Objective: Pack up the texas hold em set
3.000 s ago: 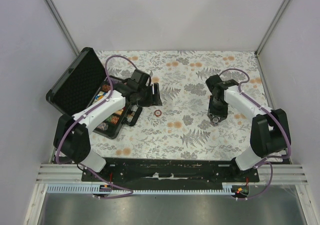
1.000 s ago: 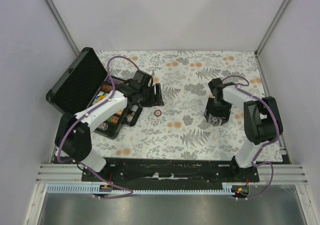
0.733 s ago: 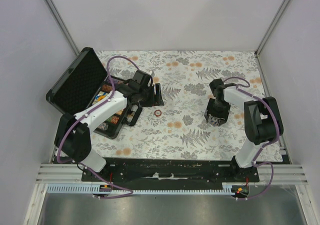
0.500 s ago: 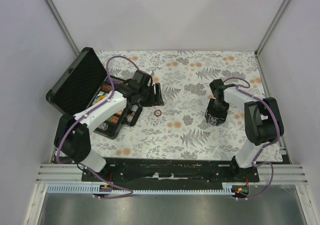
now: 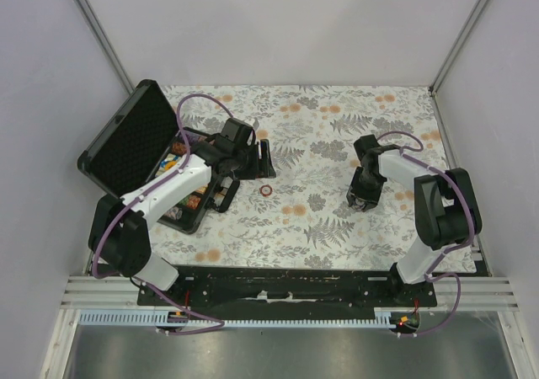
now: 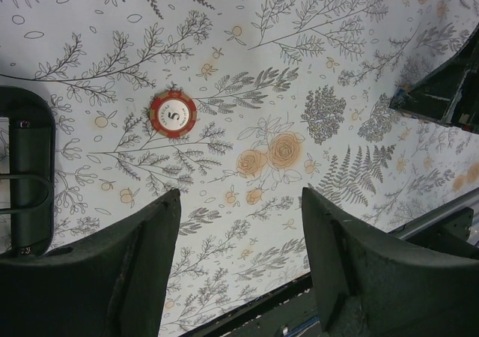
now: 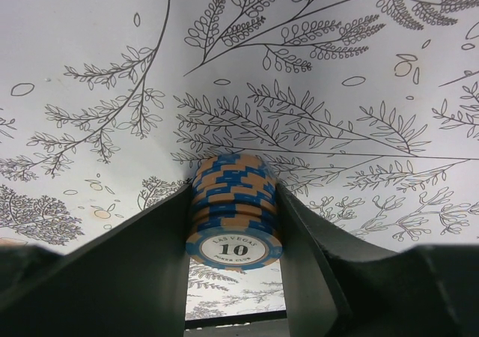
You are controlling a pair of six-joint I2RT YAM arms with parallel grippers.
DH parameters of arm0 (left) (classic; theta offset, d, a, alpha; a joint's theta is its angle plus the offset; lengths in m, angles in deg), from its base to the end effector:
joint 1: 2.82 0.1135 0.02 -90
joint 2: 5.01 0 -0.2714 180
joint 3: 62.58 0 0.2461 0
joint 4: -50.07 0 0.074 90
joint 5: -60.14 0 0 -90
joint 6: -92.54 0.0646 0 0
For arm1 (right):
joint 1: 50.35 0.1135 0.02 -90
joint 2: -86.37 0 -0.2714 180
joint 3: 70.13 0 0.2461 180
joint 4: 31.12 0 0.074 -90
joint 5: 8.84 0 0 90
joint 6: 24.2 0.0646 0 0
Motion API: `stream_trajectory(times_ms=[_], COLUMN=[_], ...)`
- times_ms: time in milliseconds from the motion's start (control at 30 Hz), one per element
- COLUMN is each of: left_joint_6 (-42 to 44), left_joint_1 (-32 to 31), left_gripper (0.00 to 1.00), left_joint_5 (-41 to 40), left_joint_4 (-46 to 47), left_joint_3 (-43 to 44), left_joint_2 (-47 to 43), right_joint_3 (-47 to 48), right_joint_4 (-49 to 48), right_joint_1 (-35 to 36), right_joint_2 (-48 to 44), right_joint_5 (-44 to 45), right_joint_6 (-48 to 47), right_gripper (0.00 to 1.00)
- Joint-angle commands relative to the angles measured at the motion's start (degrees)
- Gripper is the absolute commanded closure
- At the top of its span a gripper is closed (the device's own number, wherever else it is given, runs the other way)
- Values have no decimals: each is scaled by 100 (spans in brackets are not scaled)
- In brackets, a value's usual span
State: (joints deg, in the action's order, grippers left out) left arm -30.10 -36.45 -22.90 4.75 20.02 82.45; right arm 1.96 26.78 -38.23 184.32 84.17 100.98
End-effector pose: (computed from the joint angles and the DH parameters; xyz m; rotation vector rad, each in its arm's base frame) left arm 0.2801 -0.1957 0.2577 0.0782 2.5501 -0.6349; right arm 0.2882 0.0584 0.1373 0.6080 2.9590 -0.0066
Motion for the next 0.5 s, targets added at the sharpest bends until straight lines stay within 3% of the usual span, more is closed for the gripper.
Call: stream_trajectory(times_ms=[0, 167, 467], left_joint_6=[-190, -225, -269], left_joint_1=[-65, -74, -83], left_gripper=[29, 29, 29], left_joint_5=[-72, -107, -151], left_joint_4=[132, 132, 184], left_joint_3=[-63, -160, -354], left_joint_2=[-220, -317, -467], right_joint_3=[-225, 3, 679], right_joint_4=[-143, 112, 683], right_joint_1=[1, 1, 1], right_joint_2=[-21, -250, -531], right_joint_5=[104, 69, -63], right_joint_6=[59, 68, 33], right_gripper=[83, 100, 100])
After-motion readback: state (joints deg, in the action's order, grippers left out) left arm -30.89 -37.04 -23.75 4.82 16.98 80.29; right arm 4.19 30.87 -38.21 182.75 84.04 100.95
